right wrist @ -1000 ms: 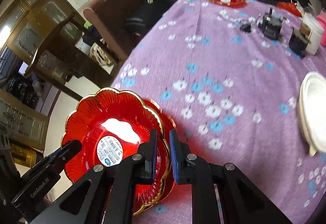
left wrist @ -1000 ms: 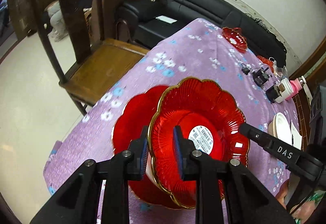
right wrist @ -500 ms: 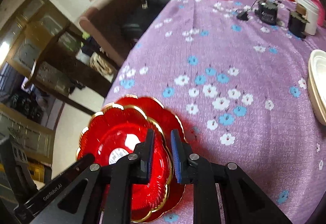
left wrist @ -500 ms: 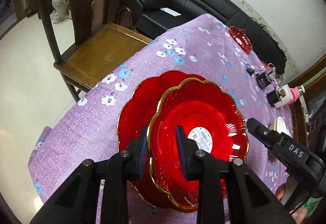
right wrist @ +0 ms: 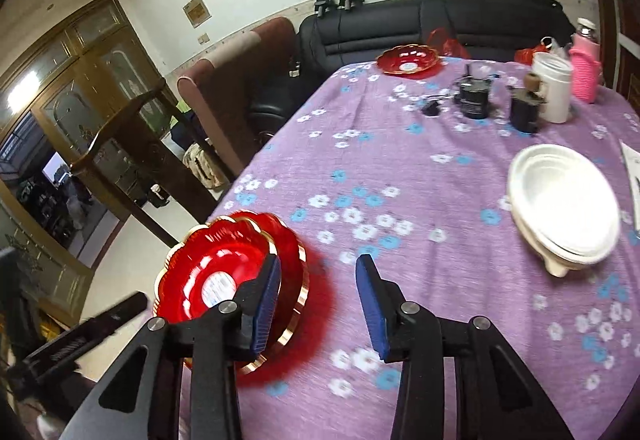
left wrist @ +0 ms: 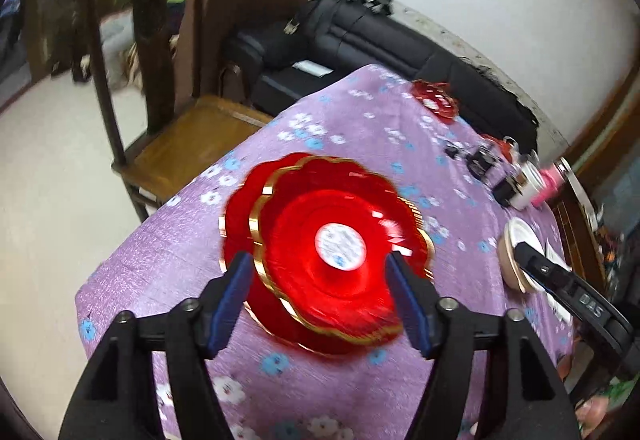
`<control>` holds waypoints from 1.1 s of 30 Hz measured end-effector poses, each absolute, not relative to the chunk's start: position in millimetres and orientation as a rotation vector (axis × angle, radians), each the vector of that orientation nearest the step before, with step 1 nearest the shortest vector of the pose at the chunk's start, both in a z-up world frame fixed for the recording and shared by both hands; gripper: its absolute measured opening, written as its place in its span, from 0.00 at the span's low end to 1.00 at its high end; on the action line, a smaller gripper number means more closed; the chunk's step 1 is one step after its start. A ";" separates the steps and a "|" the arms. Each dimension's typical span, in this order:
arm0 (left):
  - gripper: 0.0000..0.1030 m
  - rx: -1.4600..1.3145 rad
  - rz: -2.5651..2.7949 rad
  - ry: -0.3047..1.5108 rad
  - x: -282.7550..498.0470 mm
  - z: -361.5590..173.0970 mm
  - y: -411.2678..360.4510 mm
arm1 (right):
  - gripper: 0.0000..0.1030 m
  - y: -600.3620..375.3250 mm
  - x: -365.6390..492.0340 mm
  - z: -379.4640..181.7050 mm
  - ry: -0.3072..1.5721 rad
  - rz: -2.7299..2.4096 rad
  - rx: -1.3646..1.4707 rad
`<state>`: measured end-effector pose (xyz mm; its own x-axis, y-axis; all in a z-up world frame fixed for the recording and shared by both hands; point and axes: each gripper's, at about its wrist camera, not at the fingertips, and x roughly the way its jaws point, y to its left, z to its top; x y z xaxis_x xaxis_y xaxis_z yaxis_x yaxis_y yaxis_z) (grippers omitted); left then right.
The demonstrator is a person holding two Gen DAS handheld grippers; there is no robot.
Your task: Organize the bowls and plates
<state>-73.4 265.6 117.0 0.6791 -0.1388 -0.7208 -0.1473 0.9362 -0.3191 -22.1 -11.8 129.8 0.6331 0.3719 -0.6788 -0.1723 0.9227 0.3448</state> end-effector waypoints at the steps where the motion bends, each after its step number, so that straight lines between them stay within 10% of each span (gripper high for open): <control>1: 0.69 -0.349 -0.008 0.815 -78.6 120.9 257.7 | 0.42 -20.6 -25.9 128.6 0.831 0.310 0.262; 33: 0.76 -0.034 -0.374 0.891 -97.8 108.7 43.6 | 0.41 -194.6 -33.6 116.0 0.693 0.048 0.365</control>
<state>-97.8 43.6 108.7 0.5684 -0.3326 -0.7526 0.3042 0.9348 -0.1834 -33.6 -194.6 116.0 0.7711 0.1635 -0.6153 0.0763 0.9357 0.3443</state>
